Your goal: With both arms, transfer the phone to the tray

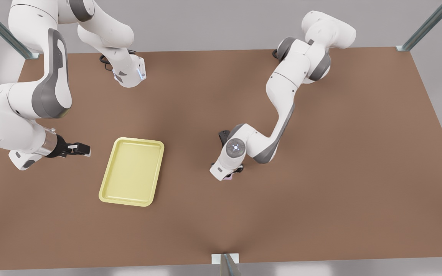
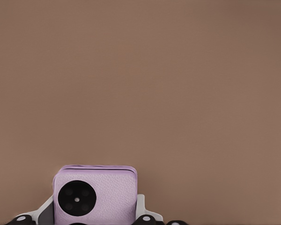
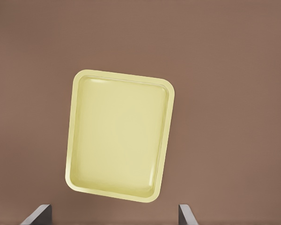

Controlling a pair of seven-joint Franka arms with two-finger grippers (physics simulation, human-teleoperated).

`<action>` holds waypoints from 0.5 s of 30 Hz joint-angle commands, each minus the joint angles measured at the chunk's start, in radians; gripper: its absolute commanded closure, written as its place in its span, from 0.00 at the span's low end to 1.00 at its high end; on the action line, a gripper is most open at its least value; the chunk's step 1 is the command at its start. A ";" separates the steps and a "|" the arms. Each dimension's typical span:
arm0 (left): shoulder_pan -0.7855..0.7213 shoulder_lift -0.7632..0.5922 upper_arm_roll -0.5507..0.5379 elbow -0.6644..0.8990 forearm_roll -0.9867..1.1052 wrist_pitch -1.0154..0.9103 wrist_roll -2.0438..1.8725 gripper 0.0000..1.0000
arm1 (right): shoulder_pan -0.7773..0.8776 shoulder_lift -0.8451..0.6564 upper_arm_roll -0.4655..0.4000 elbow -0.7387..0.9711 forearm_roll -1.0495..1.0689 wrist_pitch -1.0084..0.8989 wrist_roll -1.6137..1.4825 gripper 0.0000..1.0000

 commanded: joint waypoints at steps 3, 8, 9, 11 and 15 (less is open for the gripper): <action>-0.001 0.060 -0.042 0.011 -0.007 0.140 -0.333 0.26 | 0.000 -0.001 0.000 0.000 -0.001 0.000 0.006 0.00; 0.005 0.021 -0.038 0.005 -0.001 0.091 -0.323 0.00 | 0.000 0.003 0.000 0.003 -0.001 0.005 0.006 0.00; 0.010 0.009 -0.038 0.005 -0.001 0.057 -0.321 0.00 | 0.000 0.005 0.000 0.003 -0.001 0.005 0.006 0.00; 0.139 -0.204 -0.032 0.005 -0.004 -0.363 -0.041 0.00 | 0.002 0.005 0.000 0.003 -0.001 0.005 0.007 0.00; 0.443 -0.618 0.013 -0.186 0.071 -0.741 0.543 0.00 | 0.052 0.003 0.080 0.006 0.006 0.068 0.145 0.00</action>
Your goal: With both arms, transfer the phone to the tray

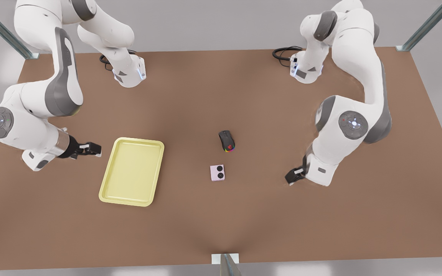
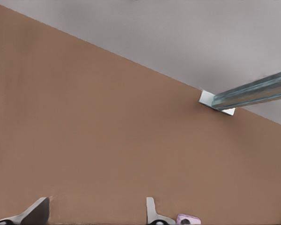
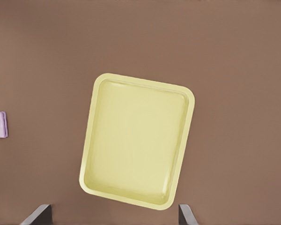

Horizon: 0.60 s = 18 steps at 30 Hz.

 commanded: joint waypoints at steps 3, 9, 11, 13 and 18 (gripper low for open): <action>0.055 -0.251 0.012 -0.248 0.072 -0.352 0.710 0.00 | 0.143 0.068 0.013 0.018 0.003 0.091 0.289 0.00; 0.055 -0.230 0.014 -0.214 -0.008 -0.393 0.710 0.00 | 0.359 0.316 0.011 0.115 -0.063 0.291 0.545 0.00; 0.055 -0.222 0.014 -0.205 -0.017 -0.392 0.710 0.00 | 0.434 0.434 0.007 0.230 -0.089 0.296 0.630 0.00; 0.055 -0.214 0.012 -0.205 -0.017 -0.392 0.710 0.00 | 0.483 0.479 0.002 0.250 -0.090 0.368 0.732 0.00; 0.055 -0.199 0.014 -0.205 -0.046 -0.370 0.710 0.00 | 0.603 0.700 -0.013 0.492 -0.095 0.424 0.818 0.00</action>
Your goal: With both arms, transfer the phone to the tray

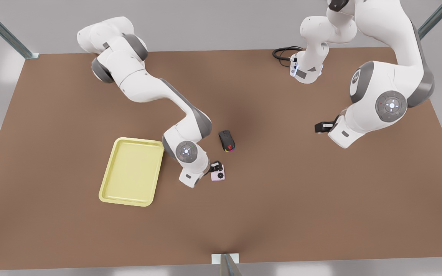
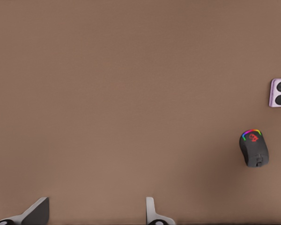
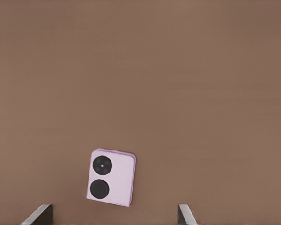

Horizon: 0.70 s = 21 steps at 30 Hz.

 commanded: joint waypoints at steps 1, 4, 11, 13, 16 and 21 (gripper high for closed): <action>0.000 0.000 0.000 0.001 -0.014 -0.007 0.262 0.00 | 0.031 0.039 -0.008 0.030 -0.008 0.111 0.430 0.00; 0.000 0.000 -0.001 0.001 -0.014 -0.009 0.262 0.00 | 0.048 0.056 -0.010 0.021 -0.048 0.112 0.417 0.00; 0.000 0.000 0.000 0.013 -0.013 -0.006 0.265 0.00 | 0.042 0.047 -0.014 -0.054 -0.062 0.109 0.312 0.00; 0.000 -0.001 0.002 0.013 -0.013 -0.006 0.266 0.00 | 0.042 0.048 -0.016 -0.059 -0.082 0.109 0.288 0.00; 0.000 -0.001 0.000 0.015 -0.016 -0.006 0.274 0.00 | 0.042 0.051 -0.016 -0.060 -0.090 0.111 0.288 0.00; 0.009 -0.032 0.059 0.027 0.000 -0.015 0.266 0.00 | 0.042 0.051 -0.016 -0.068 -0.096 0.112 0.268 0.00</action>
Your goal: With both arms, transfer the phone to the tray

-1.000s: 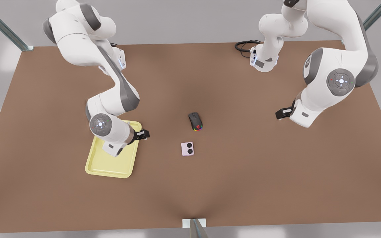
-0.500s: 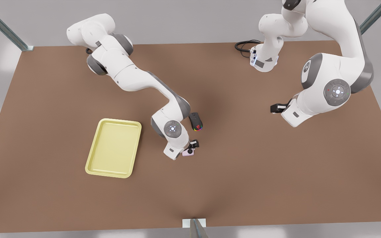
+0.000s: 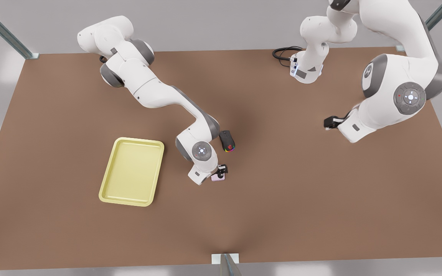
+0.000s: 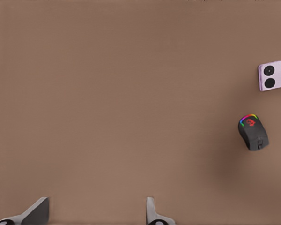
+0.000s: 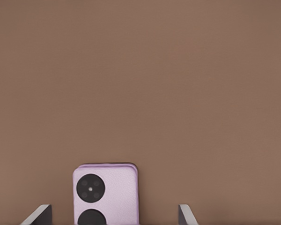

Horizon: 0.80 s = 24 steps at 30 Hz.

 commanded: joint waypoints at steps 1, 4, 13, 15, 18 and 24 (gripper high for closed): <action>-0.002 -0.005 0.010 0.002 0.005 -0.007 0.082 0.00 | -0.001 -0.001 0.000 0.000 -0.006 0.004 0.050 0.00; -0.002 -0.010 0.008 0.002 0.007 -0.007 0.080 0.00 | -0.004 -0.001 0.000 0.000 -0.010 0.004 0.027 0.00; -0.002 -0.001 0.010 0.002 0.007 -0.008 0.079 0.00 | 0.053 0.076 -0.017 0.022 -0.053 0.069 -0.028 0.00; -0.002 -0.001 0.008 0.002 0.007 -0.010 0.077 0.00 | 0.057 0.096 -0.017 0.040 -0.052 0.078 -0.028 0.00; -0.002 -0.004 0.010 0.000 0.007 -0.013 0.077 0.00 | 0.067 0.111 -0.015 0.048 -0.052 0.093 -0.022 0.00; -0.002 -0.005 0.008 0.002 0.007 -0.016 0.068 0.00 | 0.070 0.109 -0.018 0.040 -0.055 0.081 -0.030 0.00</action>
